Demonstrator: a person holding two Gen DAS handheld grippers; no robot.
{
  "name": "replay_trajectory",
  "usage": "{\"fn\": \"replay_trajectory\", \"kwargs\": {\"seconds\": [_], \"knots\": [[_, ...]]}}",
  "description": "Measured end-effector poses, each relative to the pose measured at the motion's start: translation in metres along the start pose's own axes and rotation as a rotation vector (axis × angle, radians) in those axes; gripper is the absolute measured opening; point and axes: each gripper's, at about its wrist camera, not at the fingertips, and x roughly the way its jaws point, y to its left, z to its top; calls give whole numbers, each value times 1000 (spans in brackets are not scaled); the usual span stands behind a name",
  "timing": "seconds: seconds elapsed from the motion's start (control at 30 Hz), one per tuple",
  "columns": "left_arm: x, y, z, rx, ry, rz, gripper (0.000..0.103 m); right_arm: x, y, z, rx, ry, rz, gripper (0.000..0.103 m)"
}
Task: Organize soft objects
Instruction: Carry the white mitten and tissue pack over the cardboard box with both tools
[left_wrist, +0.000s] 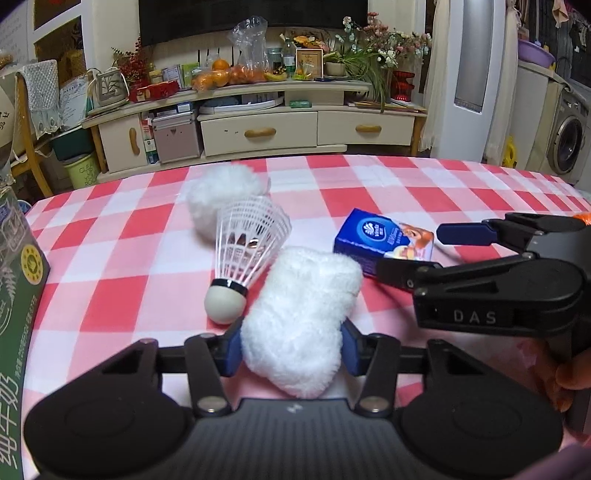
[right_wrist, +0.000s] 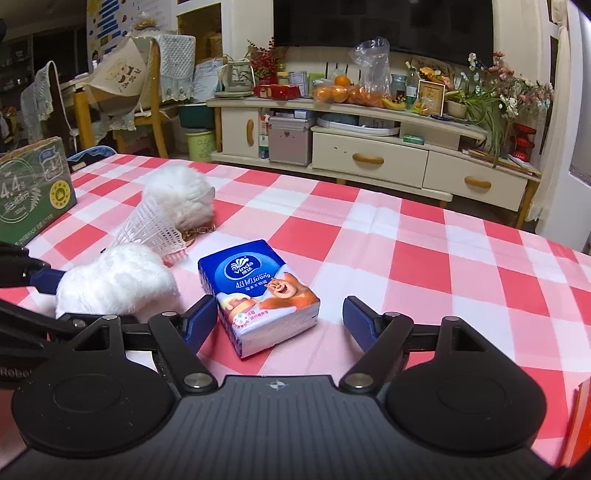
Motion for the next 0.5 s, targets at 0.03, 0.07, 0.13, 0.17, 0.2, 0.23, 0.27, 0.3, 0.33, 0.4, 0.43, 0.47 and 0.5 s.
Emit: {"fn": "replay_trajectory", "kwargs": {"seconds": [0.03, 0.07, 0.13, 0.17, 0.2, 0.23, 0.27, 0.3, 0.33, 0.4, 0.43, 0.47, 0.5], "knots": [[0, -1, -1, 4, 4, 5, 47, 0, 0, 0, -2, 0, 0, 90], [0, 0, -2, 5, 6, 7, 46, 1, 0, 0, -4, 3, 3, 88], [-1, -1, -2, 1, 9, 10, 45, 1, 0, 0, -9, 6, 7, 73], [-3, -1, -2, -2, 10, 13, 44, 1, 1, 0, -9, 6, 3, 73], [-4, -1, -2, -4, 10, 15, 44, 1, 0, 0, -9, 5, 1, 73], [-6, -1, -2, -6, 12, 18, 43, 1, 0, 0, -9, 3, 1, 72], [-7, -2, -3, -10, 15, 21, 43, 1, 0, 0, -9, 2, -3, 72], [-8, -1, -4, -16, 18, 21, 43, 0, -1, 0, -8, 1, -10, 72], [-10, -1, -5, -23, 20, 19, 42, 0, -1, 0, -4, 1, -15, 72], [-13, 0, -6, -36, 25, 14, 42, -1, -1, -1, -1, -1, -19, 72], [-15, 0, -7, -45, 28, 12, 42, -2, 0, -1, 0, -2, -27, 72], [-17, 1, -8, -55, 32, 10, 41, -2, 1, -2, -1, -3, -36, 72], [-20, 2, -9, -66, 37, 6, 41, -3, 3, -2, -4, -5, -44, 72]]}}
